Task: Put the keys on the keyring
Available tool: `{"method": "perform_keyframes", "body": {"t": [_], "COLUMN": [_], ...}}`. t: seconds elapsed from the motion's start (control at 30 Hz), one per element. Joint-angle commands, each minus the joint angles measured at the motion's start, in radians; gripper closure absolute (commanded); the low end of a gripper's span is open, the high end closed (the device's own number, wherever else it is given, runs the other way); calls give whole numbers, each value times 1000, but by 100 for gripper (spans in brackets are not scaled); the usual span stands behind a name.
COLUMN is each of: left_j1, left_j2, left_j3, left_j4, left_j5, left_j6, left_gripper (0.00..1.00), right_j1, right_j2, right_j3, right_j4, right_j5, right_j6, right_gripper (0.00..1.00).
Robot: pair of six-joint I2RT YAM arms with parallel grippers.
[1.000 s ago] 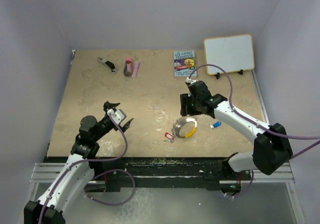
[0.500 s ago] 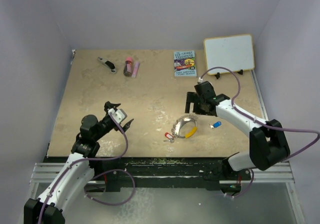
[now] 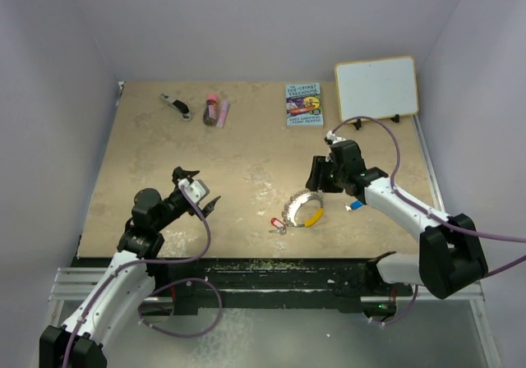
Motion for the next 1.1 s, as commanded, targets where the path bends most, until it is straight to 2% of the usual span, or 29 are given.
{"method": "perform_keyframes", "body": {"t": [0.0,0.07,0.2,0.73,1.07], "left_j1": [9,9,9,12,13], "left_j2": [-7,-7,-7,-19,-27], "left_j3": [7,6,5,2,0], "left_j4": [38,39,43,37,35], "left_j5": [31,33,42,48,49], "left_j6": [7,9,12,12,12], "left_gripper": [2,2,2,2,2], "right_j1": [48,71,138,280,296], "right_j2": [-72,-100,-124,25,55], "right_j3": [-49,-70,-113,-128,-108], "right_j4": [52,49,88,117,102], "right_j5": [-136,-173,-256,-138,-91], "right_j6": [-111,-127,-119,-9,13], "right_gripper": [50,56,58,61,64]}}
